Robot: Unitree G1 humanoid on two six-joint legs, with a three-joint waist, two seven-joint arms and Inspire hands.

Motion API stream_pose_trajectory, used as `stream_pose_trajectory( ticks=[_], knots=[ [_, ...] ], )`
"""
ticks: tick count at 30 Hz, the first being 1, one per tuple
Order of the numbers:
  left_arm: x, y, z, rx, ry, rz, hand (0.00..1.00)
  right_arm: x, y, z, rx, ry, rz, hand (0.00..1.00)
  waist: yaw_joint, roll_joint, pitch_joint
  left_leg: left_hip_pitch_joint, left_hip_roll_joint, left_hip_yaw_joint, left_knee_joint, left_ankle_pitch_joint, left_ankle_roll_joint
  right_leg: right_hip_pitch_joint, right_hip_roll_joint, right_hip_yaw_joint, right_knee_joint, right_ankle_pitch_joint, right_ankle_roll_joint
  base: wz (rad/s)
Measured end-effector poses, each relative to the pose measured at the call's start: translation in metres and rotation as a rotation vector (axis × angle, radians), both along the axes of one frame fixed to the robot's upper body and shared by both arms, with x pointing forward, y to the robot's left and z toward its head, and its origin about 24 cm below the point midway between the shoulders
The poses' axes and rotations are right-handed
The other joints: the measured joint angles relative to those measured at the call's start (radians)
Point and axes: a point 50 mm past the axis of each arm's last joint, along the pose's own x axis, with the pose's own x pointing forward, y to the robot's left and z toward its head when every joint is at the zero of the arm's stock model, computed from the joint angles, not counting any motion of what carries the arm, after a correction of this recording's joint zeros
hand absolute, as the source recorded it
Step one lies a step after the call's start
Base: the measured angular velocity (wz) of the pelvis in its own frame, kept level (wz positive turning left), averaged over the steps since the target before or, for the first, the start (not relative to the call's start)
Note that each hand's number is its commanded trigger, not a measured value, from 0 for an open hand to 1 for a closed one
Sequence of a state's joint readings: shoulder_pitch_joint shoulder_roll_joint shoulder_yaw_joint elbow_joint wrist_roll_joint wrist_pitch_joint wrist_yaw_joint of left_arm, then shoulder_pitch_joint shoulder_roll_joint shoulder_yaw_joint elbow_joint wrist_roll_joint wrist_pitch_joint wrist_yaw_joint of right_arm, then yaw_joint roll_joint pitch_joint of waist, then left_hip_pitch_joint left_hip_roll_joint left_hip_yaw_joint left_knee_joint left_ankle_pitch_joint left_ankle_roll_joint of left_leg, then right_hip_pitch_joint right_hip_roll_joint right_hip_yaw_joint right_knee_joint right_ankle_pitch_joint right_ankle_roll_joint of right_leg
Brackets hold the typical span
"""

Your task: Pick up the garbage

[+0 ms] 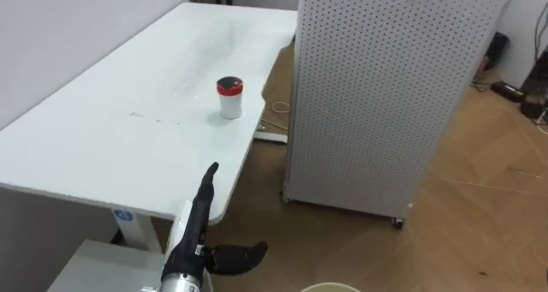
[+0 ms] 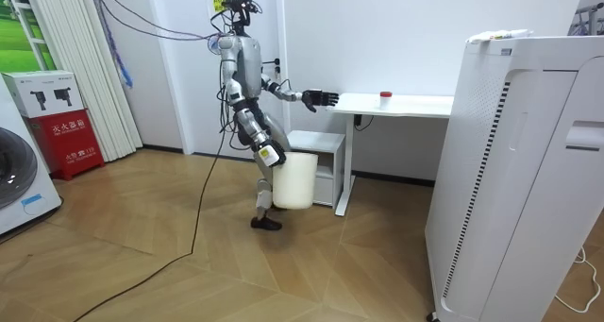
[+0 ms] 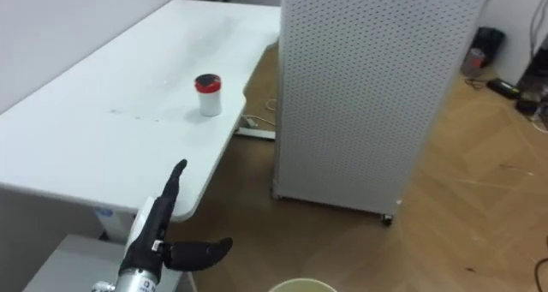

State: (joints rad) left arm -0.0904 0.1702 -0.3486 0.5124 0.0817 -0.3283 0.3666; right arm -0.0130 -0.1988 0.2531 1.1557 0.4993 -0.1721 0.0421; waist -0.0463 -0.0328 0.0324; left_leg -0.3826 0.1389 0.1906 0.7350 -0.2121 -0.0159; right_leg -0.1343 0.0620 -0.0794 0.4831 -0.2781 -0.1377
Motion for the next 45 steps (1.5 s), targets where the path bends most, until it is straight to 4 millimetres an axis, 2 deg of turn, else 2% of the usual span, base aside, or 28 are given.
stream_pose_trajectory(
  ticks=[1,2,3,4,5,6,9,11,15,16,19,22,23,24,25,26,27,28,29,30,32,33,34,35,36,38,41,45],
  knots=[
    [0.0,0.001,0.0,0.0,-0.001,0.004,0.0,0.0,-0.001,0.0,-0.005,0.001,-0.002,1.0,0.0,0.007,-0.0046,-0.009,-0.012,-0.007,-0.07,0.009,-0.008,0.003,0.0,0.006,0.0,-0.005,0.0,-0.48],
    [0.001,0.003,0.001,0.001,-0.003,0.013,0.0,-0.002,-0.003,0.0,-0.011,0.006,-0.007,1.0,-0.004,0.004,-0.005,-0.014,-0.035,-0.026,-0.211,0.035,-0.015,0.02,-0.002,0.021,0.002,-0.021,0.005,-0.34],
    [0.001,0.004,0.001,0.0,-0.004,0.016,0.0,-0.008,-0.005,-0.001,-0.017,0.018,-0.011,1.0,-0.003,0.007,-0.013,-0.014,-0.058,-0.055,-0.343,0.073,-0.015,0.037,-0.003,0.038,0.002,-0.041,0.013,-0.32],
    [0.001,0.005,0.001,0.0,-0.006,0.019,0.0,-0.011,-0.007,-0.001,-0.02,0.025,-0.012,1.0,0.001,0.007,-0.0145,-0.01,-0.068,-0.069,-0.392,0.108,-0.013,0.05,-0.003,0.047,0.002,-0.051,0.017,-0.39],
    [0.002,0.008,0.002,-0.001,-0.014,0.034,0.0,-0.016,-0.008,-0.002,-0.023,0.039,-0.016,1.0,0.006,0.011,-0.0229,0.007,-0.085,-0.1,-0.458,0.177,-0.011,0.072,-0.008,0.067,0.002,-0.067,0.036,-0.38],
    [0.002,0.012,0.004,0.004,-0.029,0.057,0.0,-0.018,-0.009,-0.003,-0.023,0.051,-0.018,1.0,0.004,0.008,-0.027,0.038,-0.105,-0.111,-0.482,0.245,0.003,0.087,-0.016,0.086,0.0,-0.087,0.053,-0.39],
    [0.003,0.021,0.008,0.01,-0.068,0.099,0.0,-0.018,-0.01,-0.003,-0.034,0.056,0.001,1.0,0.02,0.0,-0.0294,0.064,-0.139,-0.107,-0.46,0.285,0.05,0.115,-0.047,0.094,-0.023,-0.111,0.084,-0.52],
    [0.003,0.028,0.01,0.014,-0.084,0.126,0.0,-0.015,-0.008,-0.002,-0.036,0.042,0.02,1.0,0.026,-0.012,-0.0256,0.061,-0.162,-0.082,-0.398,0.231,0.072,0.151,-0.089,0.092,-0.061,-0.12,0.107,-0.37],
    [0.004,0.034,0.013,0.014,-0.098,0.158,0.0,-0.01,-0.003,-0.001,-0.04,0.025,0.06,1.0,0.028,-0.017,-0.025,0.055,-0.184,-0.053,-0.312,0.127,0.089,0.19,-0.132,0.09,-0.084,-0.135,0.135,-0.16],
    [0.004,0.034,0.014,0.012,-0.103,0.16,0.0,-0.009,-0.003,0.0,-0.038,0.021,0.061,1.0,0.028,-0.016,-0.0255,0.051,-0.185,-0.052,-0.299,0.114,0.091,0.191,-0.135,0.084,-0.081,-0.136,0.138,0.0],
    [0.005,0.036,0.016,0.006,-0.125,0.177,0.0,0.0,-0.001,0.003,-0.03,-0.01,0.062,1.0,0.034,-0.016,-0.0247,0.045,-0.192,-0.036,-0.251,0.065,0.107,0.183,-0.169,0.033,-0.013,-0.145,0.155,0.01],
    [0.005,0.038,0.018,0.015,-0.137,0.193,0.0,0.009,0.003,0.005,-0.033,-0.033,0.075,1.0,0.033,-0.017,-0.0245,0.049,-0.204,-0.038,-0.199,0.013,0.12,0.135,-0.203,-0.012,0.163,-0.136,0.176,0.11],
    [0.005,0.039,0.018,0.016,-0.139,0.197,0.0,0.011,0.003,0.006,-0.034,-0.037,0.071,1.0,0.037,-0.016,-0.0229,0.063,-0.209,-0.036,-0.196,-0.003,0.126,0.106,-0.221,-0.021,0.243,-0.116,0.206,0.08],
    [0.005,0.039,0.018,0.017,-0.142,0.206,0.0,0.011,0.002,0.006,-0.035,-0.04,0.061,1.0,0.045,-0.012,-0.0197,0.08,-0.215,-0.039,-0.199,-0.019,0.128,0.081,-0.234,-0.026,0.318,-0.083,0.214,0.07],
    [0.005,0.04,0.018,0.017,-0.144,0.212,0.0,0.011,0.002,0.006,-0.037,-0.041,0.059,1.0,0.048,-0.009,-0.0174,0.09,-0.218,-0.042,-0.2,-0.026,0.129,0.073,-0.239,-0.03,0.352,-0.062,0.213,0.14],
    [0.004,0.039,0.018,0.014,-0.144,0.217,0.0,0.011,0.002,0.006,-0.039,-0.041,0.056,1.0,0.048,-0.001,-0.0106,0.113,-0.223,-0.054,-0.206,-0.038,0.131,0.055,-0.241,-0.034,0.407,-0.008,0.211,0.22],
    [0.004,0.039,0.017,0.018,-0.147,0.219,0.0,0.011,0.002,0.006,-0.041,-0.039,0.056,1.0,0.049,0.01,-0.0097,0.126,-0.222,-0.068,-0.212,-0.046,0.132,0.04,-0.243,-0.048,0.443,0.045,0.212,0.22],
    [0.004,0.039,0.017,0.019,-0.147,0.22,0.0,0.011,0.002,0.006,-0.04,-0.038,0.056,1.0,0.048,0.012,-0.0106,0.134,-0.221,-0.074,-0.222,-0.047,0.133,0.033,-0.247,-0.057,0.452,0.06,0.213,0.04],
    [0.004,0.039,0.017,0.017,-0.151,0.232,0.0,0.013,0.001,0.007,-0.04,-0.043,0.058,1.0,0.064,0.021,-0.0104,0.141,-0.217,-0.085,-0.241,-0.046,0.132,0.004,-0.244,-0.058,0.457,0.026,0.224,-0.15],
    [0.003,0.039,0.017,0.018,-0.151,0.242,0.0,0.017,0.0,0.009,-0.039,-0.054,0.06,1.0,0.078,0.035,-0.0088,0.143,-0.205,-0.088,-0.257,-0.044,0.127,-0.048,-0.236,-0.06,0.445,-0.028,0.215,-0.18],
    [0.002,0.04,0.013,0.023,-0.137,0.244,0.0,0.016,0.001,0.008,-0.028,-0.047,0.056,1.0,0.081,0.042,-0.0096,0.163,-0.191,-0.094,-0.283,-0.038,0.119,-0.108,-0.229,-0.06,0.352,-0.073,0.204,-0.02],
    [0.0,0.04,0.012,0.024,-0.132,0.249,0.0,0.014,0.003,0.007,-0.021,-0.042,0.058,1.0,0.082,0.037,-0.0098,0.185,-0.186,-0.097,-0.306,-0.034,0.111,-0.128,-0.23,-0.05,0.24,-0.072,0.202,0.09],
    [0.0,0.041,0.011,0.025,-0.131,0.253,0.0,0.014,0.004,0.006,-0.021,-0.04,0.061,1.0,0.08,0.031,-0.0098,0.197,-0.186,-0.1,-0.318,-0.032,0.106,-0.13,-0.232,-0.042,0.166,-0.065,0.203,0.12],
    [0.0,0.044,0.011,0.029,-0.132,0.267,0.0,0.015,0.005,0.006,-0.021,-0.041,0.073,1.0,0.079,0.018,-0.0098,0.214,-0.186,-0.107,-0.331,-0.035,0.091,-0.137,-0.234,-0.013,0.032,0.0,0.207,0.28],
    [-0.003,0.045,0.008,0.03,-0.125,0.279,0.0,0.013,0.006,0.006,-0.026,-0.036,0.077,1.0,0.073,0.015,-0.0133,0.221,-0.178,-0.136,-0.323,-0.042,0.074,-0.129,-0.224,-0.009,0.001,0.073,0.2,0.31],
    [-0.003,0.045,0.008,0.031,-0.124,0.278,0.0,0.012,0.006,0.005,-0.035,-0.033,0.075,1.0,0.075,0.023,-0.0229,0.225,-0.15,-0.151,-0.327,-0.041,0.053,-0.093,-0.187,-0.033,-0.047,0.083,0.179,0.24],
    [-0.005,0.047,0.006,-0.004,-0.107,0.301,0.0,0.015,0.007,0.006,-0.031,-0.04,0.082,1.0,0.071,0.018,-0.021,0.255,-0.117,-0.152,-0.368,-0.034,0.027,-0.038,-0.151,-0.065,-0.109,0.096,0.157,0.17],
    [-0.008,0.044,0.001,-0.047,-0.07,0.297,0.0,0.014,0.009,0.006,-0.013,-0.039,0.102,1.0,0.049,0.017,-0.02,0.291,-0.099,-0.15,-0.391,-0.033,0.013,0.016,-0.125,-0.089,-0.157,0.099,0.149,0.15]
  ],
)
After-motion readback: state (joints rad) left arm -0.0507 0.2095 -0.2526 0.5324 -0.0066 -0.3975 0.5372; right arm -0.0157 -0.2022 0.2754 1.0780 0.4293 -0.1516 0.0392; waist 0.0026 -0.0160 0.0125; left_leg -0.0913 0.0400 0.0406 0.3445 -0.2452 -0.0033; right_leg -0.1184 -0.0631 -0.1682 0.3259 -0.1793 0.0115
